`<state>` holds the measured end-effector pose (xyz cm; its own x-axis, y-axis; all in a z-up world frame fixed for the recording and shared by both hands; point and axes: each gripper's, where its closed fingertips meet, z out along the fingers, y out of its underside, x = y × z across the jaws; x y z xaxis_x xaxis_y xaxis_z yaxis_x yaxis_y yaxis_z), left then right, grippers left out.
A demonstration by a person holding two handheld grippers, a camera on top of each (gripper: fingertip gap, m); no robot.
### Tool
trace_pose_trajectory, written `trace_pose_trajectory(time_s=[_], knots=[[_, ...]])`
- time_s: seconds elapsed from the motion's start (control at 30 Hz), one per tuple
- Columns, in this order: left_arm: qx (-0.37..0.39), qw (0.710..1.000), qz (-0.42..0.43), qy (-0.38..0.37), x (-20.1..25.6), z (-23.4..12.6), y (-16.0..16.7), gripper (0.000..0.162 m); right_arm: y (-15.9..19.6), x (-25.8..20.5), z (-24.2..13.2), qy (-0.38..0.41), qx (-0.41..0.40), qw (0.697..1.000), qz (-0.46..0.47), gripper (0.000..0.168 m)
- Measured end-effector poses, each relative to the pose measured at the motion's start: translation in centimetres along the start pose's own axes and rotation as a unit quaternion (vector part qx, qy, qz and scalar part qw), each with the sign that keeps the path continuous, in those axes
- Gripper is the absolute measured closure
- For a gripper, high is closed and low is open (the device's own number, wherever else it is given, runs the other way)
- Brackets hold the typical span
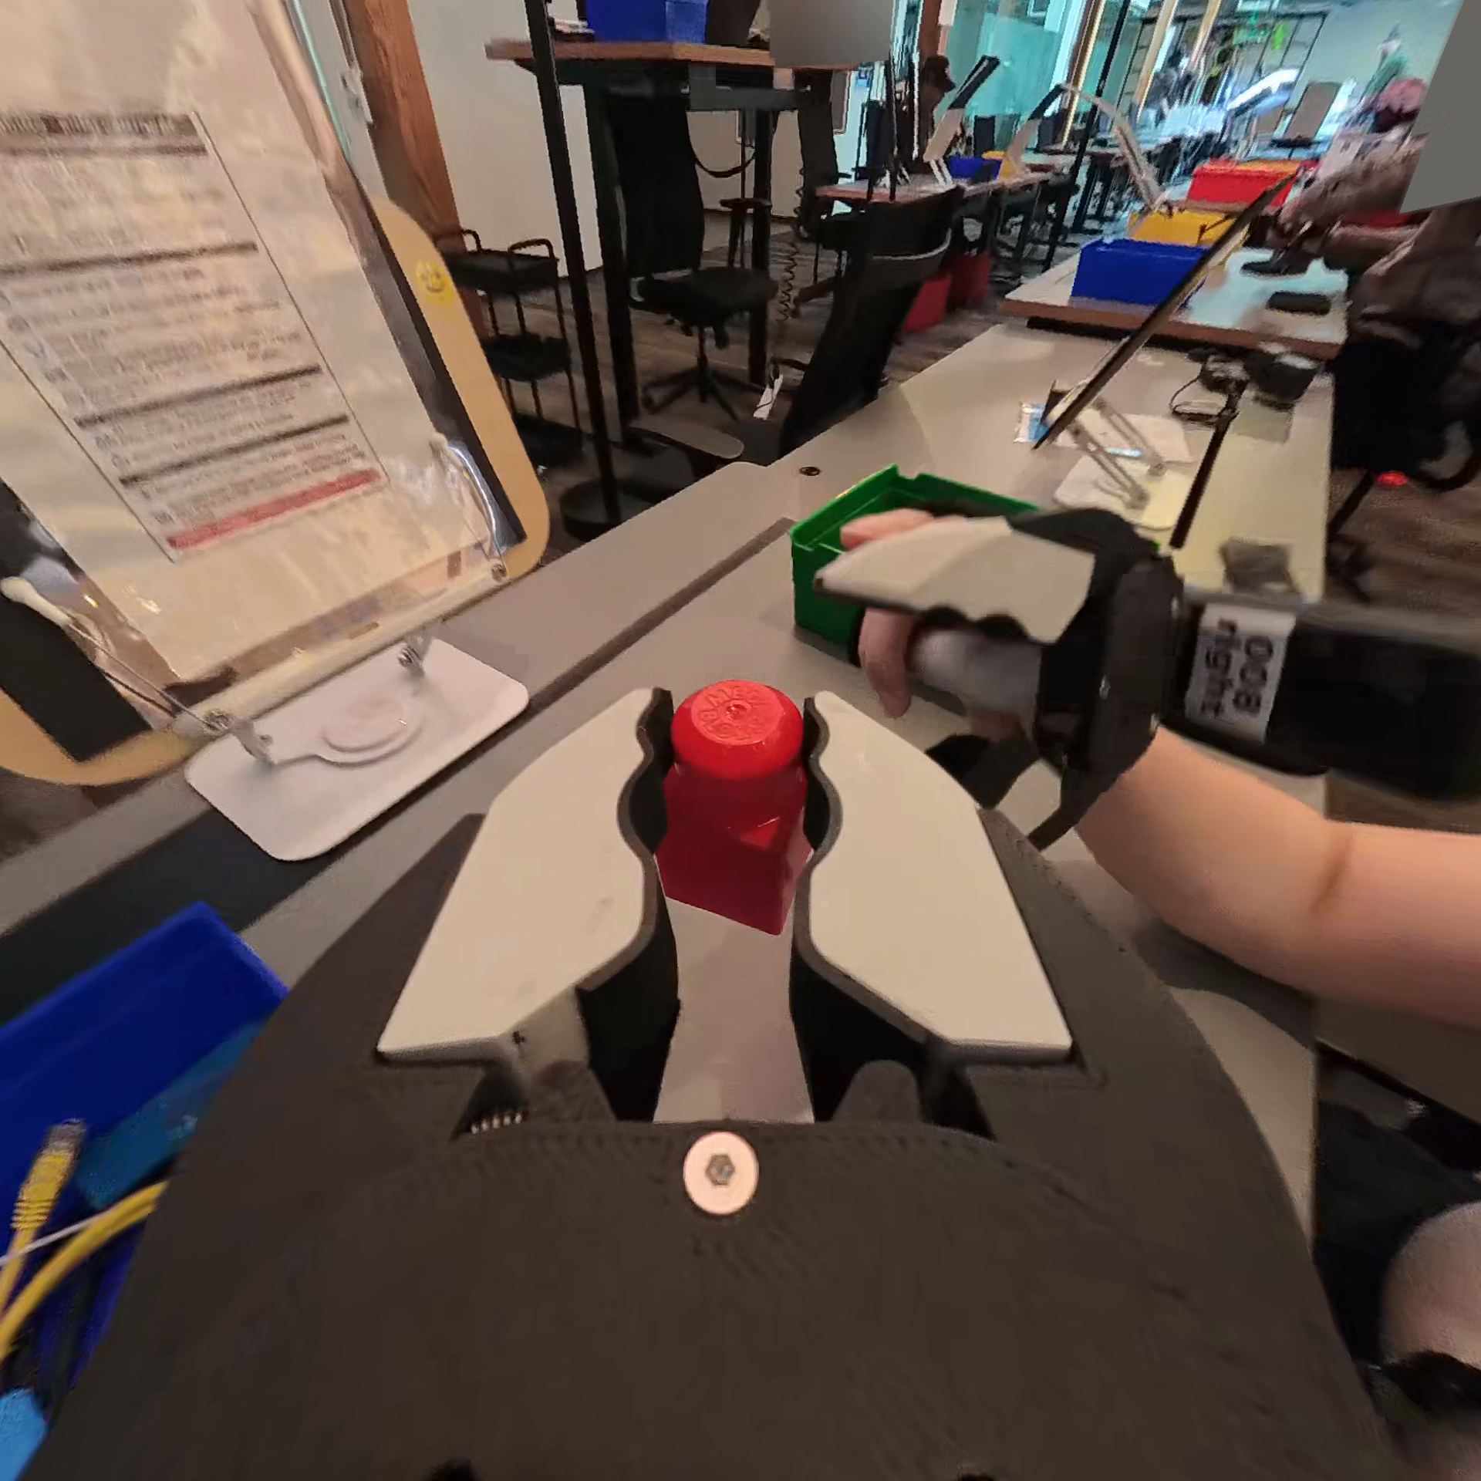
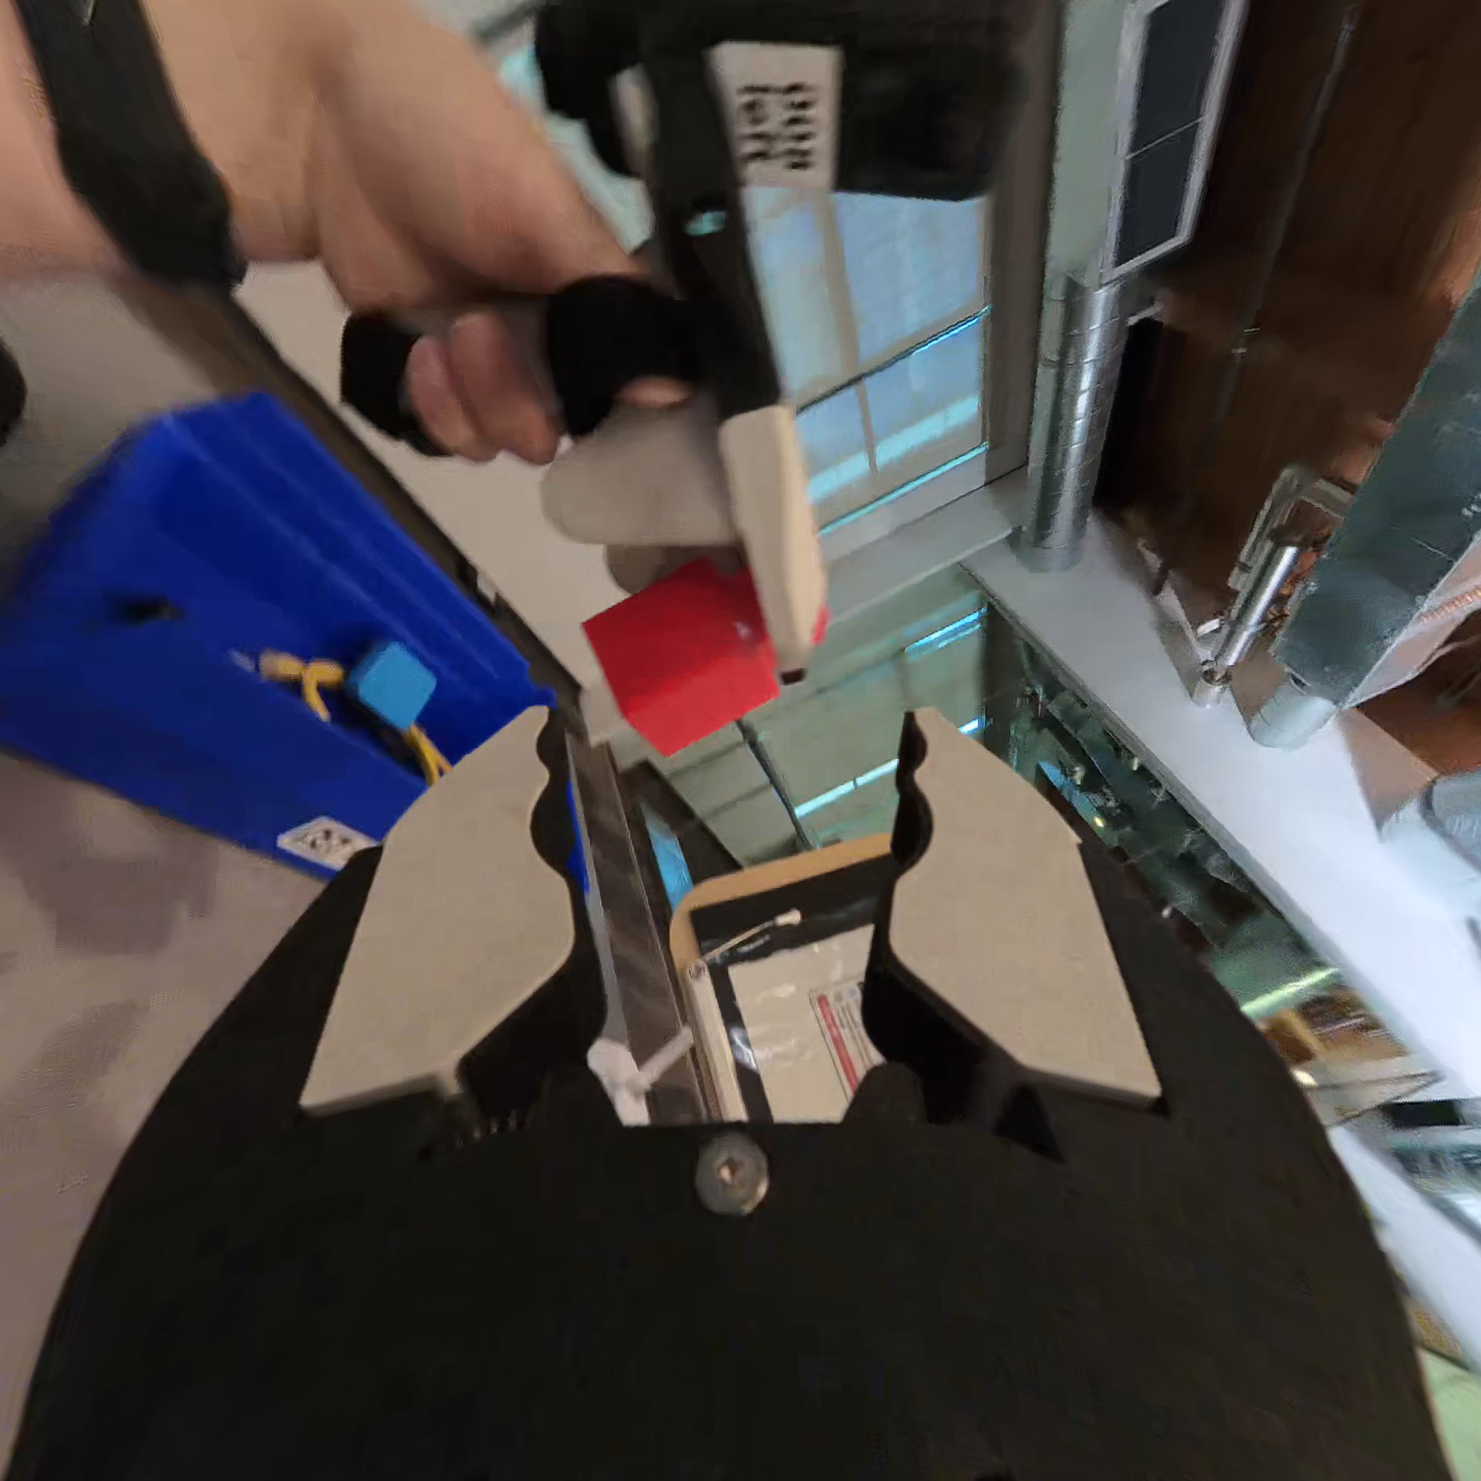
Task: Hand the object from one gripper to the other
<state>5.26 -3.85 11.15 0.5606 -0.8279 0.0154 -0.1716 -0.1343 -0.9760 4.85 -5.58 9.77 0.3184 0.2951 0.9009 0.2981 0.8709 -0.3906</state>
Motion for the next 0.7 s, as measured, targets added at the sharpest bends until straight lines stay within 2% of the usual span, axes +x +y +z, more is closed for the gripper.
trace_pose_trajectory(time_s=[0.13,0.3,0.43,0.53,0.63,0.7], knots=[[-0.03,0.999,-0.02,0.009,-0.4,0.1,1.2,0.132,-0.5,-1.4,1.4,0.011,-0.029,0.996,-0.085,0.089],[-0.067,0.998,-0.012,-0.002,-0.6,0.8,2.4,0.132,0.4,-2.3,2.2,0.0,-0.071,0.991,-0.11,0.091],[-0.096,0.995,0.005,-0.014,-0.6,1.6,3.3,0.132,1.5,-2.6,2.4,-0.01,-0.108,0.987,-0.118,0.1],[-0.091,0.996,0.011,-0.005,-0.5,1.7,3.2,0.131,1.3,-2.6,2.2,-0.022,-0.104,0.99,-0.088,0.104],[-0.054,0.998,0.007,0.022,0.4,1.5,2.0,0.13,0.6,-1.7,1.8,-0.011,-0.091,0.994,-0.066,0.105],[-0.037,0.998,0.009,0.047,1.2,1.1,1.5,0.121,0.5,-1.0,1.4,-0.002,-0.09,0.994,-0.066,0.105]])
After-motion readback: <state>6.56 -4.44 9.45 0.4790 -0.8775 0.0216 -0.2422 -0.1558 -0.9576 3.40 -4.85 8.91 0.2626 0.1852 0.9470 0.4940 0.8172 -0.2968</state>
